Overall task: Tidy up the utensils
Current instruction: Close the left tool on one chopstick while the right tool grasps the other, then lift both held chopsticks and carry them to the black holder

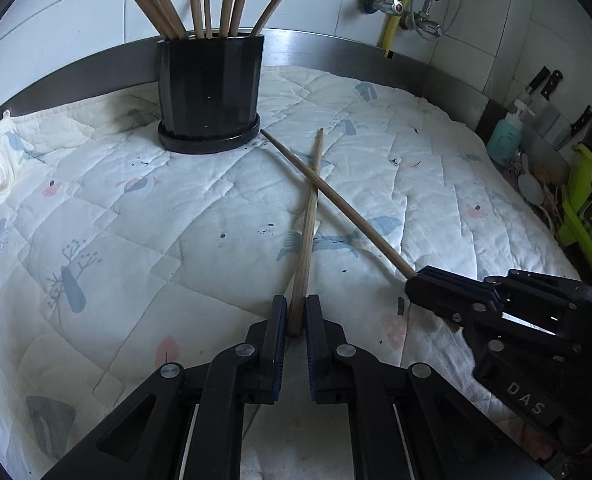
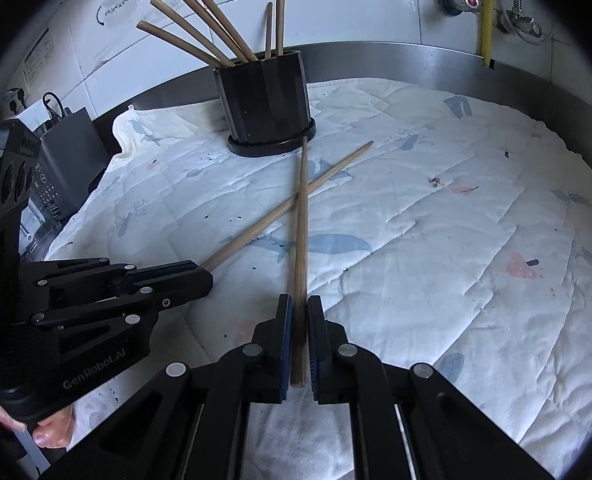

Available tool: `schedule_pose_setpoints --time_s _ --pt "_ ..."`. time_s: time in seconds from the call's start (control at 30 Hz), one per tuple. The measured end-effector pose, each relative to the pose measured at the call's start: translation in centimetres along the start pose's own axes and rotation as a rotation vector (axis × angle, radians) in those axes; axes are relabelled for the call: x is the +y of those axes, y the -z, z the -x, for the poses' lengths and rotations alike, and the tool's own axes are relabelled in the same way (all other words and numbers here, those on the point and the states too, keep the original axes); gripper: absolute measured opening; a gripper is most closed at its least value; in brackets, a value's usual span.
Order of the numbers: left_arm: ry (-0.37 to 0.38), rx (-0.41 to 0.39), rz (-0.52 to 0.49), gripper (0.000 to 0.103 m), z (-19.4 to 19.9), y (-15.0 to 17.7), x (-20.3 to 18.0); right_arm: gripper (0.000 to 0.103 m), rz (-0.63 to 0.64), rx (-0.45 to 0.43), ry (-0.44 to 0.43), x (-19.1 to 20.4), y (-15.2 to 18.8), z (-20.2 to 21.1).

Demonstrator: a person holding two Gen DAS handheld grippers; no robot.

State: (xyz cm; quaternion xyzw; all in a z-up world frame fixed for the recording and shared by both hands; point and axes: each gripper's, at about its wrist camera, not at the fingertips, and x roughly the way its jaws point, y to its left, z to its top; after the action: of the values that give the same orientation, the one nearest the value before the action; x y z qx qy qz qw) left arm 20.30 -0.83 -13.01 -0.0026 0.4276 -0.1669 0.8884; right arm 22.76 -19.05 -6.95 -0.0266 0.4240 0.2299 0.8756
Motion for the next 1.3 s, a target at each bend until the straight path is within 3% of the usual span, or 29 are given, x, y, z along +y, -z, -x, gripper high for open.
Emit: schedule_pose_setpoints --time_s 0.4,0.9,1.3 --pt "-0.043 0.001 -0.053 0.008 0.1 -0.2 -0.8 0.009 0.001 -0.041 -0.022 -1.0 -0.1 1.9" --pt "-0.072 -0.205 -0.036 0.007 9.7 -3.8 0.6 0.009 0.044 -0.274 -0.037 -1.5 -3.2 9.0" --pt "-0.075 -0.256 -0.016 0.007 11.1 -5.5 2.2 0.009 0.107 -0.329 -0.031 -0.7 -6.5 9.3"
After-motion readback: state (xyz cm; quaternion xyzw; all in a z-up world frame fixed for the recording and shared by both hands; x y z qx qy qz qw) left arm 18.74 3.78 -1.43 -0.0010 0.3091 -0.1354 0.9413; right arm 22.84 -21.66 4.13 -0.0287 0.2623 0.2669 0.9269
